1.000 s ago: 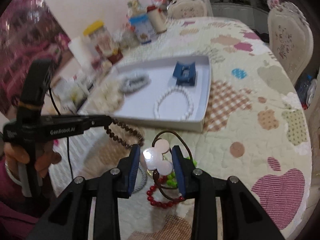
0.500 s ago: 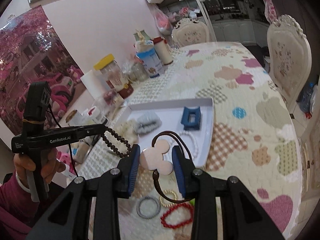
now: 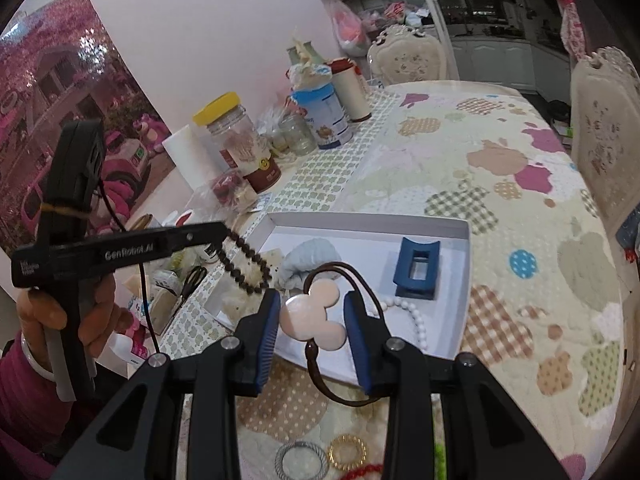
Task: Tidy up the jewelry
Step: 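Carry brown bead bracelet into tray with left gripper while right gripper lowers hair tie there, then open both grippers and lift them out of the tray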
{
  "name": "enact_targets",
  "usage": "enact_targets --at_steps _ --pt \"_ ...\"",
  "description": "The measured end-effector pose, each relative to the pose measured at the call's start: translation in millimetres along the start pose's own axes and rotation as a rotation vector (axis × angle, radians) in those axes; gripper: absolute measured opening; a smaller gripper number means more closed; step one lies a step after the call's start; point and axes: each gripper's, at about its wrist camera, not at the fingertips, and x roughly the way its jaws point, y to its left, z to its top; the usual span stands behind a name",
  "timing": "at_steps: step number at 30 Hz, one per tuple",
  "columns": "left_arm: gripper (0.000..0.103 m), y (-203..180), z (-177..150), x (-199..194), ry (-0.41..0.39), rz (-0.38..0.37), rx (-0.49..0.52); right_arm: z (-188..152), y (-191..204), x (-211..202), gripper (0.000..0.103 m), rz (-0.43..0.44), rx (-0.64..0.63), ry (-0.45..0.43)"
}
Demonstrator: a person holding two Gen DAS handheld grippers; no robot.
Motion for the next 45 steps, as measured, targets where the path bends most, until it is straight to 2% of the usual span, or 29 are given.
enact_targets --at_steps 7,13,20,26,31,34,36,45 --pt "0.001 15.0 20.1 36.5 0.026 0.033 -0.026 6.7 0.9 49.3 0.034 0.020 -0.014 0.074" --pt "0.001 40.1 31.1 68.0 0.043 0.048 -0.104 5.1 -3.7 96.0 0.034 0.023 -0.021 0.156" --pt "0.001 86.5 20.6 105.2 0.113 0.113 -0.221 -4.8 -6.8 148.2 0.034 0.031 -0.024 0.256" --pt "0.001 101.8 11.2 119.2 0.142 0.133 -0.261 -8.5 2.2 177.5 0.034 0.011 -0.063 0.304" --pt "0.002 100.6 9.7 122.0 0.143 0.128 -0.272 -7.0 2.1 182.2 0.035 -0.002 -0.085 0.295" --pt "0.020 98.6 8.6 122.1 0.150 0.125 -0.270 -5.8 1.3 181.9 0.036 -0.001 -0.081 0.291" --pt "0.023 95.8 7.6 119.6 0.149 0.120 -0.267 -6.2 -0.5 180.6 0.041 0.000 -0.073 0.288" --pt "0.025 75.5 0.1 89.8 0.111 0.145 -0.214 -9.8 -1.1 144.2 0.042 -0.004 -0.059 0.242"
